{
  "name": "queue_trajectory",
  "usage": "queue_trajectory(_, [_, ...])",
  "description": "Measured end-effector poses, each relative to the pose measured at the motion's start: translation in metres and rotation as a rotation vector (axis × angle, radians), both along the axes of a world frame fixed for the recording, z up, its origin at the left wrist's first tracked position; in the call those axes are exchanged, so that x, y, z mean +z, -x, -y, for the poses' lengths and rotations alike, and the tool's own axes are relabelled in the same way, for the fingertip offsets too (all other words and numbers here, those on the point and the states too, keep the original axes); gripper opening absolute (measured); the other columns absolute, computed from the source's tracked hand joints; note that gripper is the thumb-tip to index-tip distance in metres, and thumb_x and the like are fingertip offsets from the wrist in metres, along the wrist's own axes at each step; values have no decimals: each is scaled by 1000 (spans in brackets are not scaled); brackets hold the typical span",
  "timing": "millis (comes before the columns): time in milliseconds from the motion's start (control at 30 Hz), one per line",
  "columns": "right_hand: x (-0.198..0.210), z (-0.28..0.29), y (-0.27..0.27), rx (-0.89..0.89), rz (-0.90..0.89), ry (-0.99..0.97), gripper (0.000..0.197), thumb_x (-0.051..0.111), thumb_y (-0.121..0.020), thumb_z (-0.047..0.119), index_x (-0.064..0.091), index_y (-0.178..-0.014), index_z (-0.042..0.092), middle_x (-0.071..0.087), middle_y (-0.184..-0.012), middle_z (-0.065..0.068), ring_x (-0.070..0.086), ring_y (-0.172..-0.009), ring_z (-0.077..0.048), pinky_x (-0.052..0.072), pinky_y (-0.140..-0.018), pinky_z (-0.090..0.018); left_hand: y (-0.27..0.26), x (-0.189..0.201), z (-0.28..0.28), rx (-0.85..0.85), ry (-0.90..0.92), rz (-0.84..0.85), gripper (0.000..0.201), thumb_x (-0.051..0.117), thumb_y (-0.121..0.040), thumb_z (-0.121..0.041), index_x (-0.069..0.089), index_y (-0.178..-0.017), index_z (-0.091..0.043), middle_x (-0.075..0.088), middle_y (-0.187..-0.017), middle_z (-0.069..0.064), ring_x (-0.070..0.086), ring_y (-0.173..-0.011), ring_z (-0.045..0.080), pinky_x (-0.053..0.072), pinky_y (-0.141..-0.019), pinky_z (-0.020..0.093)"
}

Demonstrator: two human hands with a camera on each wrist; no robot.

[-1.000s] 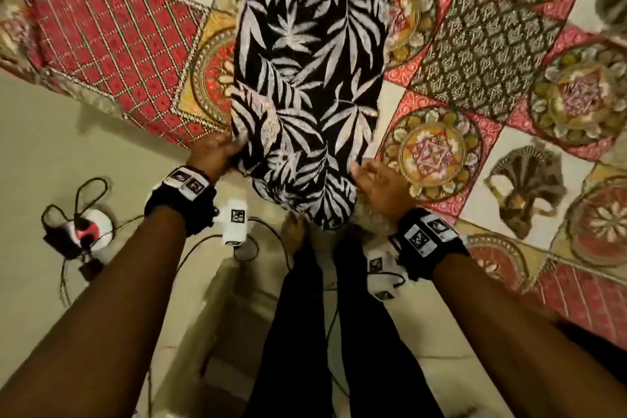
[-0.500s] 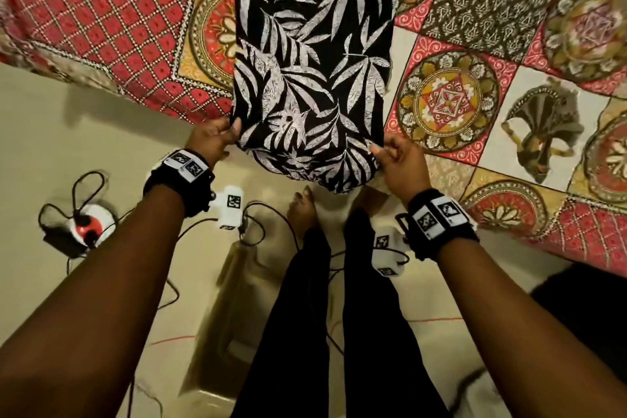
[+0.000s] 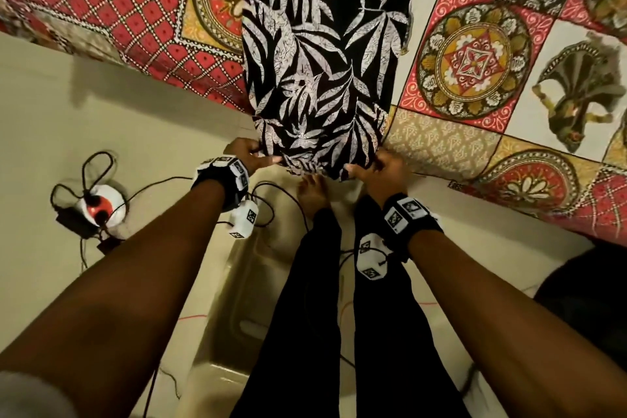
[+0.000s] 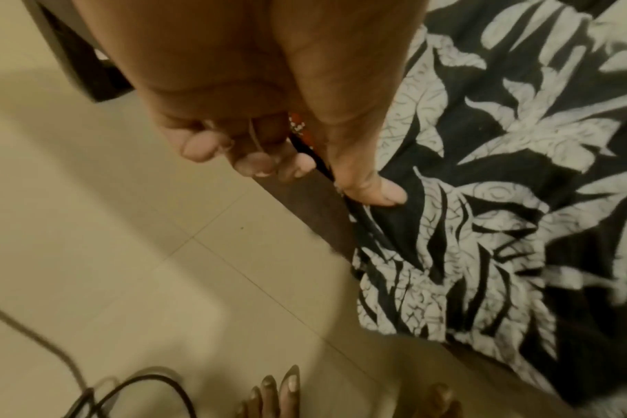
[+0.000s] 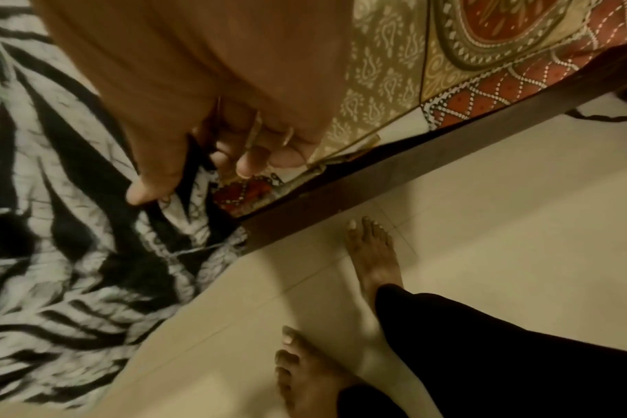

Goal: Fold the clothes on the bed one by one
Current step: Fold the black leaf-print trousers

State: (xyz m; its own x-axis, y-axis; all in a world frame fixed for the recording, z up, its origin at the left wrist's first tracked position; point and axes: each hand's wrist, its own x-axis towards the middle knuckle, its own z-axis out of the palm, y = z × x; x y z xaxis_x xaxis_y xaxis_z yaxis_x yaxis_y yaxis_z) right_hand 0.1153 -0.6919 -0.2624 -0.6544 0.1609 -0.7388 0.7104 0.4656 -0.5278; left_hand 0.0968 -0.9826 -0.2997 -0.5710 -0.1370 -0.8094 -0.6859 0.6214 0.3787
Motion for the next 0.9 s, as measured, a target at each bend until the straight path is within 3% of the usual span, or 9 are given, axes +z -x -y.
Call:
queue_trajectory(200, [-1,-13,-1,235,111,-252,18,67,-96,36,59,-90,21,59,-80,3,55,-78,-21,41,-72,-30,-10,-5,-3,70,96,23,36,78,-85,-32,73,-109,-5,72,-108,11,64,-101,25,37,-79,23])
queue_trajectory(267, [-4,-16,1,242,152,-270,14,60,-98,21,67,-108,14,69,-100,-7,65,-93,-28,49,-79,-32,-6,-1,-15,23,112,39,27,71,-90,-19,70,-115,-8,70,-114,11,61,-96,25,38,-78,24])
queue_trajectory(367, [1,-19,2,319,231,-269,18,59,-95,21,70,-105,11,71,-111,-16,67,-103,-37,56,-87,-40,-3,12,-25,70,172,-81,40,62,-82,1,61,-120,-9,63,-122,14,60,-106,34,47,-86,35])
queue_trajectory(500, [48,6,22,433,-237,-258,21,53,-98,27,71,-106,19,73,-100,-6,65,-92,-26,51,-76,-33,12,64,-37,-23,419,-597,43,62,-78,-10,55,-120,-7,53,-129,18,48,-120,37,41,-100,45])
queue_trajectory(567, [66,33,45,521,-577,-260,30,51,-97,21,70,-119,13,71,-115,-10,63,-108,-27,52,-95,-38,33,86,-52,-210,440,-728,48,54,-90,-16,49,-137,-8,41,-151,15,34,-141,32,29,-116,45])
queue_trajectory(633, [59,61,85,651,-739,-288,43,56,-93,7,60,-135,4,62,-137,-16,54,-131,-31,34,-116,-42,65,91,-65,-370,367,-794,52,44,-99,-17,37,-150,-9,25,-162,11,16,-152,28,18,-123,46])
queue_trajectory(700, [40,78,124,763,-655,-323,55,48,-99,8,38,-153,5,37,-159,-15,31,-150,-28,18,-125,-47,98,78,-71,-500,299,-753,56,35,-102,-22,26,-155,-8,16,-165,10,9,-153,27,16,-124,47])
queue_trajectory(800, [13,66,141,808,-538,-423,59,27,-109,37,14,-162,15,10,-169,-3,5,-156,-19,10,-127,-47,126,52,-61,-608,351,-586,68,18,-101,-46,14,-158,-9,8,-166,10,-2,-152,19,-1,-125,36])
queue_trajectory(900, [11,45,131,671,-515,-455,75,32,-105,57,13,-162,13,4,-169,-3,-1,-157,-20,-1,-127,-41,125,42,-46,-626,421,-504,80,19,-98,-62,6,-159,-12,2,-167,6,-6,-153,19,-3,-124,37])
